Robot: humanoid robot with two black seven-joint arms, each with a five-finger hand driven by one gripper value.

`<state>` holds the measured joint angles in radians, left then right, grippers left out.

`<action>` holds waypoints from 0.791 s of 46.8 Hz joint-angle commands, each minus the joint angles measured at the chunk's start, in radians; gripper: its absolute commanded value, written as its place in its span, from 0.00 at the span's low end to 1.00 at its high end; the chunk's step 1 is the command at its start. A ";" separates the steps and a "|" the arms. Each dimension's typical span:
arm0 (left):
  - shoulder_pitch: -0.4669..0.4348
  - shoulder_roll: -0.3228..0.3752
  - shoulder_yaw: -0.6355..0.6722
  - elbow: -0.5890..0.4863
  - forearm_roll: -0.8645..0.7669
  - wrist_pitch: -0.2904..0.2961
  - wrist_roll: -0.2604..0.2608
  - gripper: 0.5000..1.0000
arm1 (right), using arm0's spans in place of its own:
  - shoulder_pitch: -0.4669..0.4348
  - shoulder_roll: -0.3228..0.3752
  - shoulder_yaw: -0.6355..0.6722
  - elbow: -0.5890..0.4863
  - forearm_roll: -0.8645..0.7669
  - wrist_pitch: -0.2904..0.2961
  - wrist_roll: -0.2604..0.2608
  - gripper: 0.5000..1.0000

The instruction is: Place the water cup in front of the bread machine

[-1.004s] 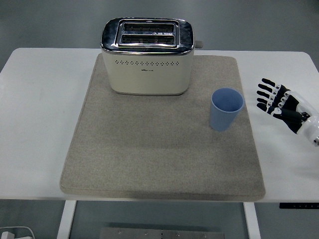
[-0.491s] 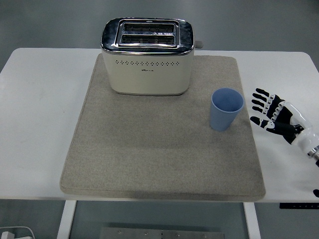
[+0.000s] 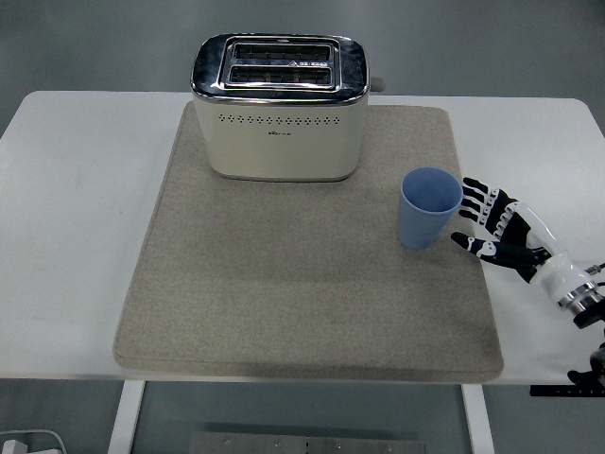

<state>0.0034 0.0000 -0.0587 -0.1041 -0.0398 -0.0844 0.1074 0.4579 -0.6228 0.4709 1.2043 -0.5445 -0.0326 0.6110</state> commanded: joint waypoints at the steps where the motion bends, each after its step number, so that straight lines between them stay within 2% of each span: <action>1: 0.001 0.000 0.000 0.000 0.000 0.000 0.000 1.00 | 0.005 0.008 0.000 0.000 0.000 -0.006 0.000 0.82; 37: 0.003 0.000 -0.001 0.000 0.000 0.000 0.000 1.00 | 0.036 0.123 -0.005 -0.049 -0.008 -0.029 0.000 0.82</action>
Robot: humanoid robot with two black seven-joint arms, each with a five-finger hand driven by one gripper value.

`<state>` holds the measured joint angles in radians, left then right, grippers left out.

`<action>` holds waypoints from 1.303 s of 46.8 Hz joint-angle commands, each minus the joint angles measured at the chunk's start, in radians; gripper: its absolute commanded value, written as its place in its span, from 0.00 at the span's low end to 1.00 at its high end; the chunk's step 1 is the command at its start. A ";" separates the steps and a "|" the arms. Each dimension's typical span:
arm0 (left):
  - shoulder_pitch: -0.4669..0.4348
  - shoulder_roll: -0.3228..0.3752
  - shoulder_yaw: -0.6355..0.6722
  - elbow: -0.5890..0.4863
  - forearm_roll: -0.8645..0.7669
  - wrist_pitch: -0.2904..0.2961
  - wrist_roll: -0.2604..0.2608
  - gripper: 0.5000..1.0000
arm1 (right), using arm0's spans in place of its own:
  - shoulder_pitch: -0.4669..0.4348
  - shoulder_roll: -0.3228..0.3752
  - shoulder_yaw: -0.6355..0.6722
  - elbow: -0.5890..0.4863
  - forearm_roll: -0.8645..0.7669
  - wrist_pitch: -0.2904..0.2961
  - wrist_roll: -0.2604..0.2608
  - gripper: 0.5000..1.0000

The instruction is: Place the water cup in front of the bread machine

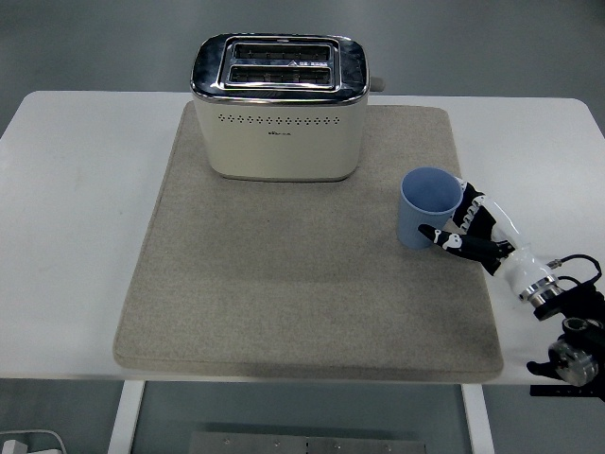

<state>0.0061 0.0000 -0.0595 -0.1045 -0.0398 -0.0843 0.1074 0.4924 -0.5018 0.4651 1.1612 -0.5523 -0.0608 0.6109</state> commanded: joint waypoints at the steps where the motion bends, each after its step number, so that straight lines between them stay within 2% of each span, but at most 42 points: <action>1: 0.000 0.000 0.000 0.000 0.000 0.000 0.000 1.00 | 0.003 0.003 0.001 -0.008 0.000 -0.001 0.000 0.82; 24: 0.002 0.000 0.000 0.002 0.000 0.000 0.000 1.00 | 0.037 0.066 -0.010 -0.040 0.000 -0.001 0.000 0.82; 33: 0.002 0.000 0.000 0.003 0.000 0.000 0.000 1.00 | 0.038 0.068 -0.013 -0.040 0.002 0.003 0.000 0.65; 39: 0.003 0.000 0.000 0.003 0.000 0.000 0.000 1.00 | 0.038 0.068 -0.013 -0.044 0.002 0.003 0.000 0.45; 47: 0.002 0.000 0.000 0.003 0.000 0.000 0.000 1.00 | 0.038 0.074 -0.011 -0.057 0.002 0.007 0.000 0.23; 51: 0.002 0.000 0.001 0.003 0.000 0.000 0.000 1.00 | 0.041 0.086 -0.010 -0.057 0.002 0.007 0.000 0.17; 61: 0.002 0.000 0.001 0.002 0.000 0.000 0.000 1.00 | 0.083 0.109 -0.013 -0.057 0.005 0.001 0.000 0.16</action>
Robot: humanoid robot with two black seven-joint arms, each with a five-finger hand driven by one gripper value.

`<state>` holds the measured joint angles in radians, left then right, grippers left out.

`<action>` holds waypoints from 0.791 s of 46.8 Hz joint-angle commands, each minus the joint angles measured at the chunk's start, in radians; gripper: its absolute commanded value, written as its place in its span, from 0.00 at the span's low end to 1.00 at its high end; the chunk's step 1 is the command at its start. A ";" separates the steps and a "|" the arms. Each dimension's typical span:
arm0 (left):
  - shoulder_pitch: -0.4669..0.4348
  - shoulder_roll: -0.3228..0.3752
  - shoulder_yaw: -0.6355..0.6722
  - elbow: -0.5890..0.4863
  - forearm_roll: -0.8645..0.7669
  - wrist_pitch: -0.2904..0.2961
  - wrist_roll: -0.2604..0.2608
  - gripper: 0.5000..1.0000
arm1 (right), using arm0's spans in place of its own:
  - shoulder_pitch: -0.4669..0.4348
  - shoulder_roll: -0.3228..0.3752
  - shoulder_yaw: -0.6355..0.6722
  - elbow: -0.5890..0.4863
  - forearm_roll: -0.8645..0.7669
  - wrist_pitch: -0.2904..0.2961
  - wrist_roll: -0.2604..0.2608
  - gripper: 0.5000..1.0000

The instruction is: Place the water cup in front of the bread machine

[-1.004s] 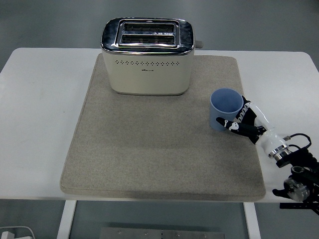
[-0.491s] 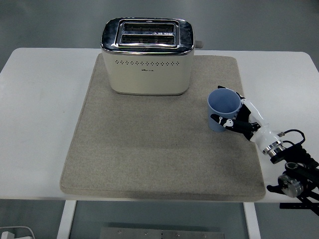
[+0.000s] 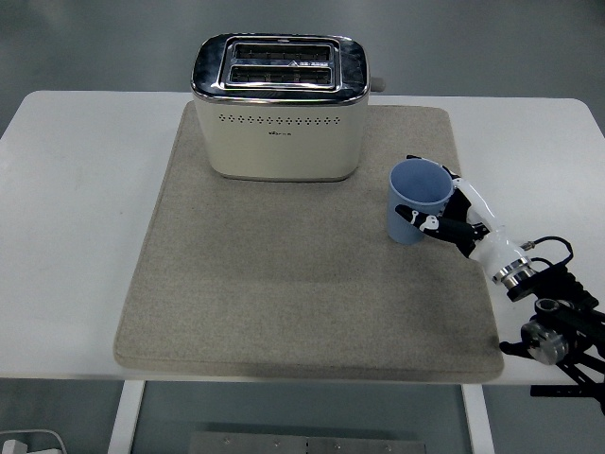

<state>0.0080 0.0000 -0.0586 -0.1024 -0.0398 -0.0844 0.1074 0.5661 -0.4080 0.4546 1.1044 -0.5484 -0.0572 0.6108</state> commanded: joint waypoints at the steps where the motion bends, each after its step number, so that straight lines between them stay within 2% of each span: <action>1: 0.000 0.000 0.000 0.000 0.000 0.000 0.000 1.00 | 0.012 0.020 -0.004 0.000 0.001 -0.003 0.000 0.16; 30: 0.000 0.000 0.000 -0.002 0.000 0.002 0.000 1.00 | 0.098 0.075 -0.059 -0.001 0.002 -0.004 0.000 0.17; 37: 0.001 0.000 0.000 -0.002 0.000 0.002 0.000 1.00 | 0.135 0.110 -0.099 -0.015 0.007 -0.010 0.000 0.17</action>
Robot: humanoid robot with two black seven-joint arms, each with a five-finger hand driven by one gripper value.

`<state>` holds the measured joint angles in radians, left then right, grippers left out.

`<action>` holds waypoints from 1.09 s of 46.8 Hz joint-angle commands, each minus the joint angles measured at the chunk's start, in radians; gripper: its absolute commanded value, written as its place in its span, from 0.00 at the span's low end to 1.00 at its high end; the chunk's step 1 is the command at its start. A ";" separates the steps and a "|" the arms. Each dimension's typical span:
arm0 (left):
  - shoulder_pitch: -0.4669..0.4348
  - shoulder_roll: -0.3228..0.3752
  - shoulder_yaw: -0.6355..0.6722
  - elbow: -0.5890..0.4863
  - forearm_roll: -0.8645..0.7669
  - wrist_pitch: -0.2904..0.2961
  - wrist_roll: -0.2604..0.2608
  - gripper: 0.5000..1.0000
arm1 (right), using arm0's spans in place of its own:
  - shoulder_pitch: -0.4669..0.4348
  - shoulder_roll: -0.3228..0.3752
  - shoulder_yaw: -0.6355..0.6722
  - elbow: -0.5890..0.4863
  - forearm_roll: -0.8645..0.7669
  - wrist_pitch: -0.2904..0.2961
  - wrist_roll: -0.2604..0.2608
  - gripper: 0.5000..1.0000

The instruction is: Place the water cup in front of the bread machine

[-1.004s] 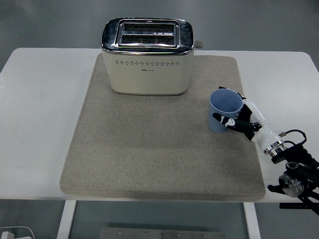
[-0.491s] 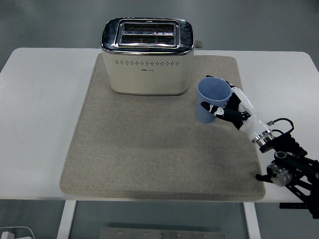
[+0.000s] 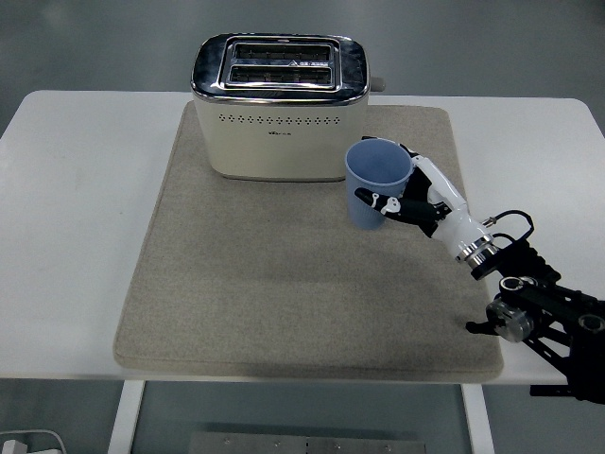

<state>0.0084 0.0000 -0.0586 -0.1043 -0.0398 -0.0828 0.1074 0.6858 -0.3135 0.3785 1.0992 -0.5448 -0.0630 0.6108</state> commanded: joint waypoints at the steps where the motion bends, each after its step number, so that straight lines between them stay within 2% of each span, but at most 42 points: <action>1: -0.001 0.000 0.000 -0.002 0.000 0.000 0.000 1.00 | 0.020 0.021 -0.030 -0.015 0.003 -0.007 0.000 0.17; 12: -0.001 0.000 0.000 -0.002 0.001 -0.002 0.000 1.00 | 0.043 0.085 -0.044 -0.068 0.005 -0.011 0.000 0.18; 39: -0.001 0.000 0.000 -0.002 0.000 -0.002 0.000 1.00 | 0.130 0.309 -0.092 -0.259 0.008 -0.009 0.000 0.19; 51: -0.001 0.000 0.000 -0.002 0.000 -0.002 0.000 1.00 | 0.135 0.314 -0.093 -0.321 0.006 -0.009 0.000 0.20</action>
<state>0.0082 0.0000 -0.0582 -0.1058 -0.0398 -0.0844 0.1074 0.8181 -0.0003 0.2867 0.7909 -0.5371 -0.0731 0.6109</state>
